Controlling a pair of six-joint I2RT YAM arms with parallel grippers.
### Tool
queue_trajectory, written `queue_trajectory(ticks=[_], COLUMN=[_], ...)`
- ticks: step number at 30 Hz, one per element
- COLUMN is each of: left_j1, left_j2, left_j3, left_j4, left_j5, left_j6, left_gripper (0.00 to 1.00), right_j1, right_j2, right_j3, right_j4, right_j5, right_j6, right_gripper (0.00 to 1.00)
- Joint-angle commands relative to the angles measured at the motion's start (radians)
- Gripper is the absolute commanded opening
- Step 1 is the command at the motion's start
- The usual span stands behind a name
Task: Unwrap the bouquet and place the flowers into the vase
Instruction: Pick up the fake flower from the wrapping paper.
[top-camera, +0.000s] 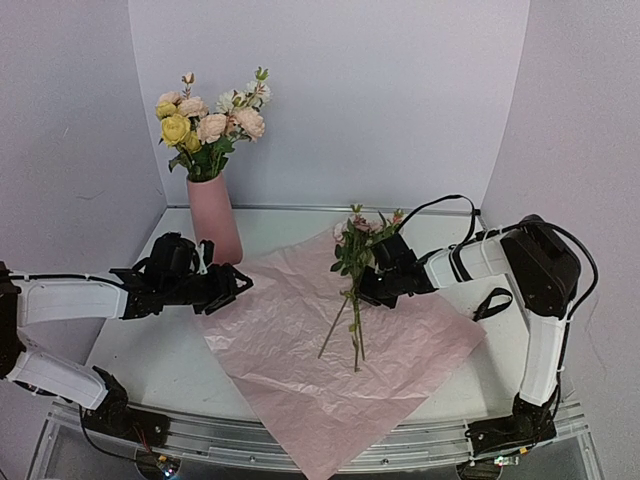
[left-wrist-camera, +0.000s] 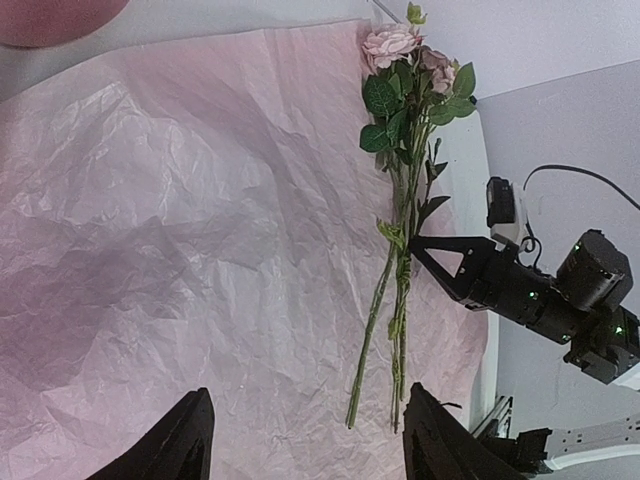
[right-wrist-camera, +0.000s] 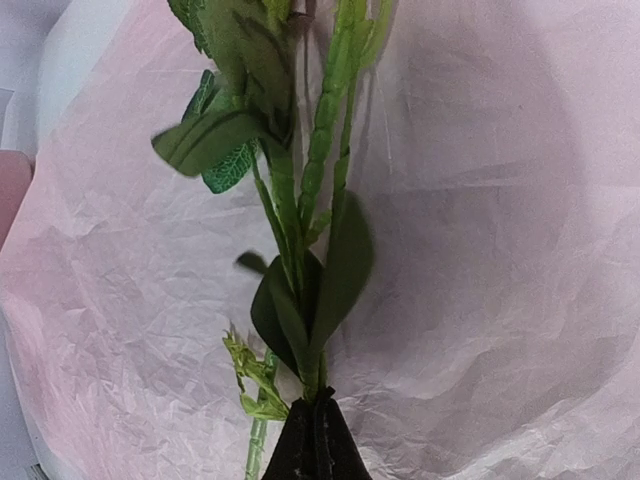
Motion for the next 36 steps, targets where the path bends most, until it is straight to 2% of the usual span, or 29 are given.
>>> queue_trajectory(ticks=[1,18,27,36], left_j1=[-0.003,-0.015,-0.07,-0.199], left_j2=[-0.025,0.003,0.054,0.064], left_j3=[-0.002,0.022,0.078,0.217], left_j4=[0.027,0.028,0.029,0.029], left_j5=[-0.013,0.006,-0.008,-0.039], left_j6=[-0.013,-0.02,-0.013,0.012], left_gripper=[0.66,0.66,0.66,0.66], right_j1=[-0.002,-0.002,-0.002,-0.002], right_j2=[-0.06,-0.359,-0.525,-0.639], right_j3=[-0.009,-0.221,-0.287,-0.303], right_j4=[0.01,0.167,0.216,0.321], right_j5=[-0.007,-0.071,-0.118,-0.332], right_j6=[-0.018,-0.098,-0.17,-0.245], right_gripper=[0.0,0.0,0.0,0.0])
